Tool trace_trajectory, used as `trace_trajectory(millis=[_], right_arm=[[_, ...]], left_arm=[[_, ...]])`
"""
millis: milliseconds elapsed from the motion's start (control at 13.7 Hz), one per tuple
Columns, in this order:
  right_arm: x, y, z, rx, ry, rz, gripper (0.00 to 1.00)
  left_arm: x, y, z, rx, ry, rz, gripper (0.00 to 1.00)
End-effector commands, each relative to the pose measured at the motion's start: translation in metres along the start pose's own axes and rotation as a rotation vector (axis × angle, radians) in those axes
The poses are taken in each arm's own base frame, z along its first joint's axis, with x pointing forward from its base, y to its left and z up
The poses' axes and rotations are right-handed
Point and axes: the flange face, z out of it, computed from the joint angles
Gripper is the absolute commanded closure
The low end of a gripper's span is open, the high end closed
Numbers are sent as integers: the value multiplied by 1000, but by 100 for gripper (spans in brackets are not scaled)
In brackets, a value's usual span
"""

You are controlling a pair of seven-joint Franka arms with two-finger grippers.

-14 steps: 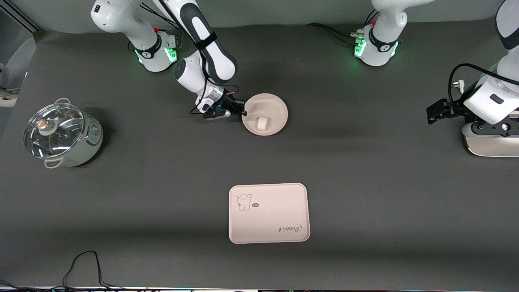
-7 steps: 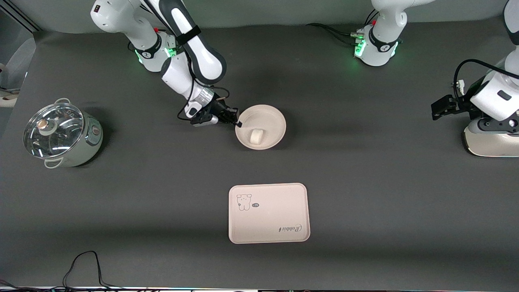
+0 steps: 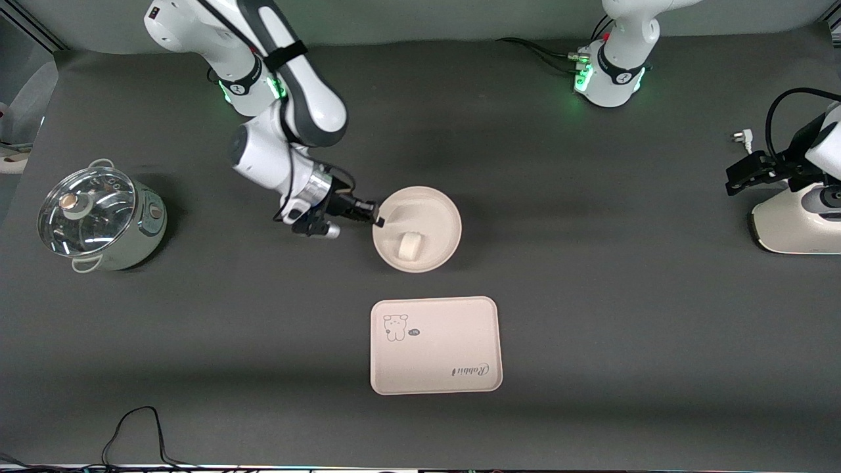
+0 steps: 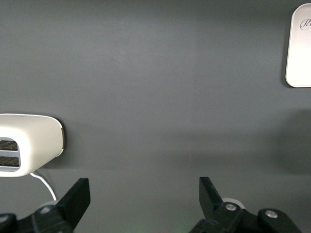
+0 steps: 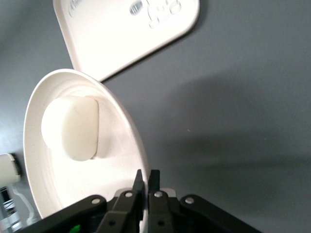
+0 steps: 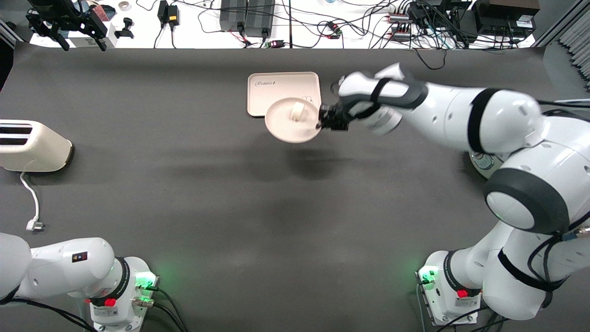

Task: Place bun in plate and plate on tray
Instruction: 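Carry the plate with the right gripper onto the white tray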

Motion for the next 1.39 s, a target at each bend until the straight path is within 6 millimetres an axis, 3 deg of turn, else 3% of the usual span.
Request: trace_trajectory(millis=[0,146,293,585,805,951,1098,1244,1317], right_arm=[[57,-32,-35,-2,-30,39,100],[89,-40,-49,-1,-17,32,100],[118,-49,-45,-31,-15,25,100],[177,-54,-7,-91,56,21,100],[203,-46,34,-132,82,33,100],[208,-50,68,-146,85,28,100],[208,-50,87,-141,112,21,100],[191,-58,110,-115,81,14,100],[192,-57,113,-108,107,14,100]], left_arm=[[2,5,-1,4,3,8,0],[5,12,6,1,-6,21,0],[4,14,6,-1,-16,24,0],[7,28,3,10,6,44,0],[9,31,8,11,-9,-21,0],[10,32,9,6,-14,-44,0],[9,38,8,9,-8,-32,0],[10,38,9,10,-5,-32,0],[11,38,10,9,-6,-32,0]])
